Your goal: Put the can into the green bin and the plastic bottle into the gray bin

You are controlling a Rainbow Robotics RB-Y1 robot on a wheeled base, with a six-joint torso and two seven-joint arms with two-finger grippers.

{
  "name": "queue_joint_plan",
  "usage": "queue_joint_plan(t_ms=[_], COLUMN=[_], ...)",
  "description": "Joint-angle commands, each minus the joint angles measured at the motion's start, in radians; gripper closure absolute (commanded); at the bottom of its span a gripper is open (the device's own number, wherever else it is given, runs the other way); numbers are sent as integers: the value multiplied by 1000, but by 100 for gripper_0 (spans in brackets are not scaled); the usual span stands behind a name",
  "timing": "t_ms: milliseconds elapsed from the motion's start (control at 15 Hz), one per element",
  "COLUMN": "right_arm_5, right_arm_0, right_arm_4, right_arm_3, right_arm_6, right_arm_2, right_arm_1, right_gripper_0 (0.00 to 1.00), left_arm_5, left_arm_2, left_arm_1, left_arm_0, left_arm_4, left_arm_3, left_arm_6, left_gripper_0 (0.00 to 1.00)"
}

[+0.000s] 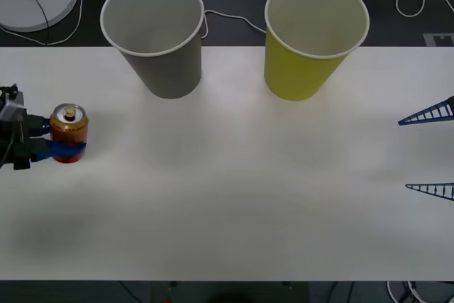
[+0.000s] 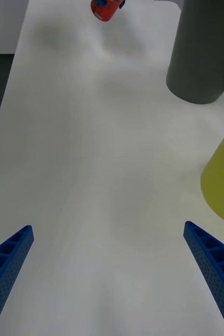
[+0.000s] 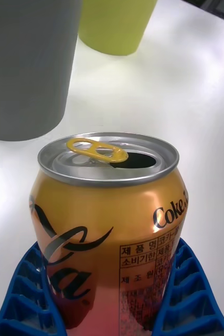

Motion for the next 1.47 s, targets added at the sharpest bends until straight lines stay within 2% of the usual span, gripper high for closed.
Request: queue_joint_plan(t_ms=[67,333,467,667,1067,1267,1467], right_arm_5=[0,0,0,0,0,0,0], right_arm_0=[0,0,0,0,0,0,0], right_arm_4=[0,0,0,0,0,0,0], right_arm_3=[0,0,0,0,0,0,0], right_arm_6=[0,0,0,0,0,0,0], right_arm_2=[0,0,0,0,0,0,0], right_arm_1=[0,0,0,0,0,0,0], right_gripper_0=[0,0,0,0,0,0,0], left_arm_5=[-15,-39,-75,-157,-266,-285,-308], left_arm_2=[58,106,141,225,396,448,451], left_arm_1=[68,171,195,195,195,195,191], left_arm_0=[0,0,0,0,0,-2,-62], left_arm_4=[-114,-213,-270,-365,-588,-617,-617], left_arm_3=[-78,-203,-260,-346,-624,-748,-815], left_arm_6=[104,236,291,375,608,763,918], left_gripper_0=[100,100,100,100,100,100,100])
